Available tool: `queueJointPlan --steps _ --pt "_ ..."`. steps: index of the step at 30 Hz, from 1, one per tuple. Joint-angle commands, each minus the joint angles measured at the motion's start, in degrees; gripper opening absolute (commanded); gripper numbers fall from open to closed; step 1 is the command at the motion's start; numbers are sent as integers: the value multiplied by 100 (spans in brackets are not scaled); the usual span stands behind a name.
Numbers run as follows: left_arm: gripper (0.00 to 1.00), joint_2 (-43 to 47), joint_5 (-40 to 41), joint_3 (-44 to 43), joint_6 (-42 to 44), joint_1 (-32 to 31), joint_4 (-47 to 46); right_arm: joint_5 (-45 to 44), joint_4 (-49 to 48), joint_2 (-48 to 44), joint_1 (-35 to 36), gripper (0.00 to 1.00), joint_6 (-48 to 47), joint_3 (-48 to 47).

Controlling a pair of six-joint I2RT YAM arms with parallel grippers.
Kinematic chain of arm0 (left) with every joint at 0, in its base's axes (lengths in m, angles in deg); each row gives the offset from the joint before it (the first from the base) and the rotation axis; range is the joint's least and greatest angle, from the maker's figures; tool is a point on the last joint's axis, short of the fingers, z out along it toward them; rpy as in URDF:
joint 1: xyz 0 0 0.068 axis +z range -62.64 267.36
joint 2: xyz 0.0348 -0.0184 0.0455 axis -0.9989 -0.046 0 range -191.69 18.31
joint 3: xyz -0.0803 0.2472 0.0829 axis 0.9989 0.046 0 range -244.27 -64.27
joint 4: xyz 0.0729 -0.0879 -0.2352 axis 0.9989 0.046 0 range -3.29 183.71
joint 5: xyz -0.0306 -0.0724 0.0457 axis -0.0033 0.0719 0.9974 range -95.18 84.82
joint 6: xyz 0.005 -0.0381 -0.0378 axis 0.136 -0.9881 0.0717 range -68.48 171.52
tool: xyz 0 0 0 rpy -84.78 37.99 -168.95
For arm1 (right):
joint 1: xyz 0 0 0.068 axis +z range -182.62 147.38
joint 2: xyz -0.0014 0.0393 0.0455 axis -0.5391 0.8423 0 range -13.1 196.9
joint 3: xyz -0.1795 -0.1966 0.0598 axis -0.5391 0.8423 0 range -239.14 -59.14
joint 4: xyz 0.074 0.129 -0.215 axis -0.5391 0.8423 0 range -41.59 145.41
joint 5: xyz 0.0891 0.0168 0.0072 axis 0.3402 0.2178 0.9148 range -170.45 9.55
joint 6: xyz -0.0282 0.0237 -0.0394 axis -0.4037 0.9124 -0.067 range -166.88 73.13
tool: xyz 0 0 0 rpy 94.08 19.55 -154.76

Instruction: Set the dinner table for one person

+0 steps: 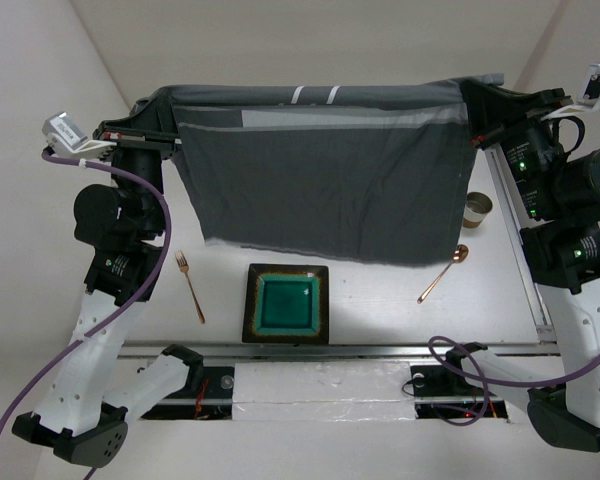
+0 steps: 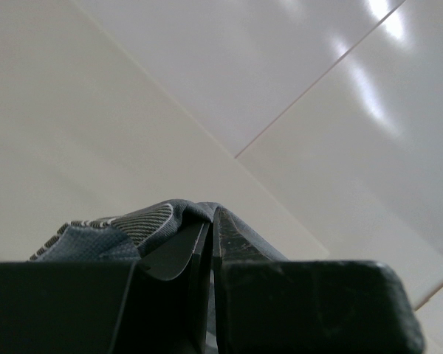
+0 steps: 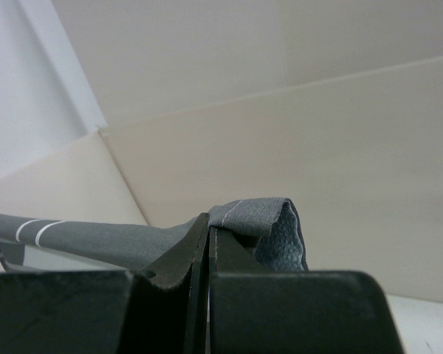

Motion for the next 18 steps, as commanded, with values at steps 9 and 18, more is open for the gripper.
queueJointPlan --steps 9,18 --pt "0 -902 788 738 441 187 22 89 -28 1339 -254 0 -22 541" --pt "0 -4258 -2206 -2710 11 1689 1705 689 -205 3450 -517 0 321 -1353"
